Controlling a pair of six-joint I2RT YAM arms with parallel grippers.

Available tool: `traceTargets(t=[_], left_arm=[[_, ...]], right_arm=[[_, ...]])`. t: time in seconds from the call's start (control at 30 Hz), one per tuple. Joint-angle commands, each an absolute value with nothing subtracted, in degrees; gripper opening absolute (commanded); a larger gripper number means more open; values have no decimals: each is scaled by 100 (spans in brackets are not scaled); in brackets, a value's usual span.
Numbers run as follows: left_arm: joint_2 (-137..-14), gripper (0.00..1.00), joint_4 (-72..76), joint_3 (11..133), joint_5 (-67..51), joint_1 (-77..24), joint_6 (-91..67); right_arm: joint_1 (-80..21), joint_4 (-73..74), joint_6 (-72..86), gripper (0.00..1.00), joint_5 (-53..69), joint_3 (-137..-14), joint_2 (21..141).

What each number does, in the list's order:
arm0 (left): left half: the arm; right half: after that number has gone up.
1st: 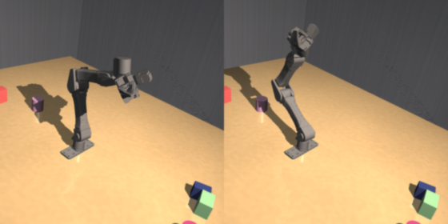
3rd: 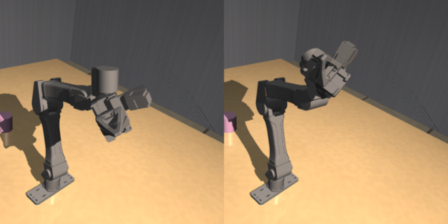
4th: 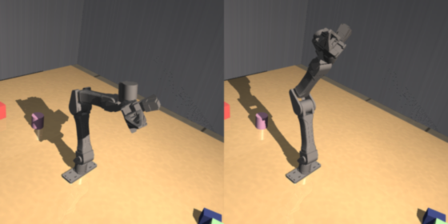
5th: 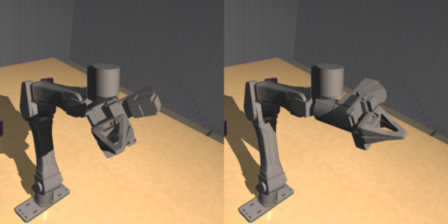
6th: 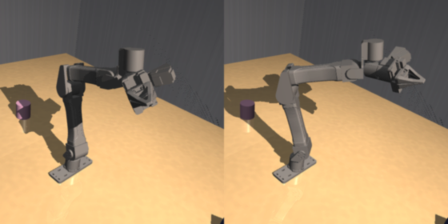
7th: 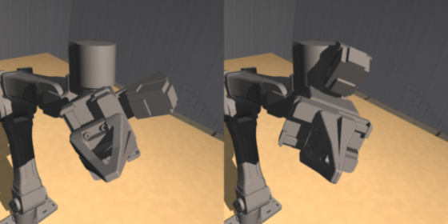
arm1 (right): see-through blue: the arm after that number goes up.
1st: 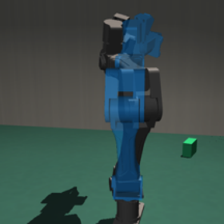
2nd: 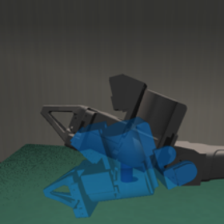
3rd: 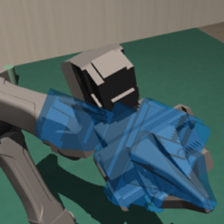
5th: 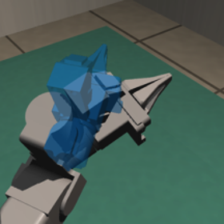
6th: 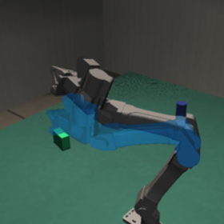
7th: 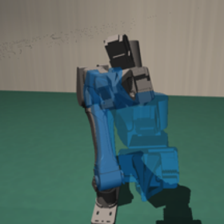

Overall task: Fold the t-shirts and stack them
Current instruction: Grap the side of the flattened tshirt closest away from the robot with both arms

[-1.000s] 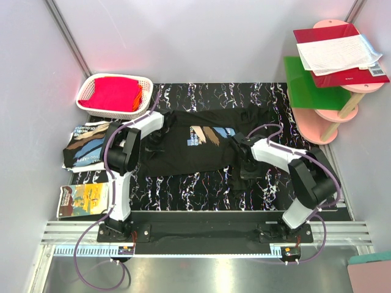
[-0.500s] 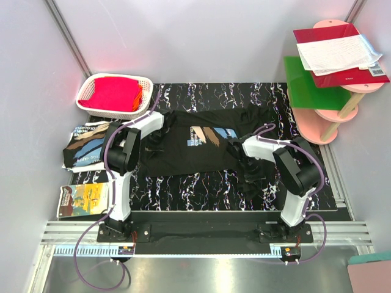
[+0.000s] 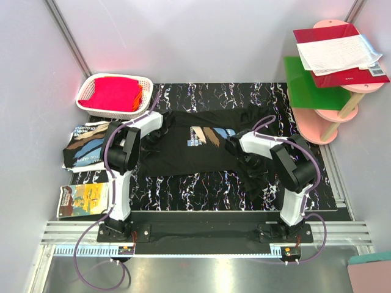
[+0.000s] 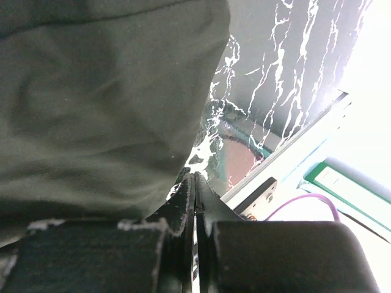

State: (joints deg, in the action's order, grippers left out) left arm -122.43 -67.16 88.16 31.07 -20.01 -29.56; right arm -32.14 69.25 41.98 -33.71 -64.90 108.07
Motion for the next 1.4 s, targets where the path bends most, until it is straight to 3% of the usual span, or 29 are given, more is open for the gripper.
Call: traceTargets(t=[0.0,0.1,0.13,0.2,0.23,0.33,0.37,0.47,0.67,0.7,0.93,1.1,1.23,1.3,1.33,1.37], left_arm=[[-11814,2,-6689,8983,3314,-2047,-2963],[-11129,18,-6241,8580,2823,-2074,-2795],[-10927,38,-5971,8430,2560,-2066,-2751],[-10347,61,-5845,8053,2496,-2057,-2864],[-10005,79,-5749,7929,2470,-2057,-2900],[-9442,98,-5661,7428,2566,-2039,-3111],[-9318,99,-5660,7174,2566,-2022,-3207],[-9062,99,-5590,6630,2137,-1925,-3331],[-9035,99,-4958,5714,1504,-1872,-3419],[-9079,99,-4818,5678,1329,-1846,-3402],[-9413,99,-4650,5651,1283,-1775,-3419],[-9658,99,-4553,5722,1257,-1723,-3428],[-9826,94,-4456,5748,1275,-1714,-3445],[-9922,84,-4412,5783,1301,-1705,-3437],[-9958,78,-4395,5809,1301,-1696,-3410],[-9993,60,-4377,5818,1336,-1679,-3410]], right_arm=[[-3226,7041,4289,0,-3692,-6662,10372],[-3243,6787,4096,0,-3394,-6662,9758],[-3243,6672,3956,0,-3253,-6636,9573],[-3234,6444,3876,0,-2963,-6636,9089],[-3243,6355,3763,0,-2840,-6584,8940],[-3243,5943,3456,1,-2262,-6356,8430],[-3243,5802,3393,9,-2146,-6294,8229],[-3243,5643,3261,19,-1767,-6012,7929],[-3234,5415,3331,24,-1082,-5582,8059],[-3234,5388,3348,37,-1003,-5538,8112],[-3235,5177,3401,65,-475,-5256,7797],[-3243,5072,3471,65,-422,-5116,7743],[-3243,4695,3498,59,-326,-4878,8111],[-3243,4562,3437,49,-255,-4782,8252],[-3252,4492,3428,36,-211,-4773,8366],[-3252,4483,3410,23,-211,-4764,8411]])
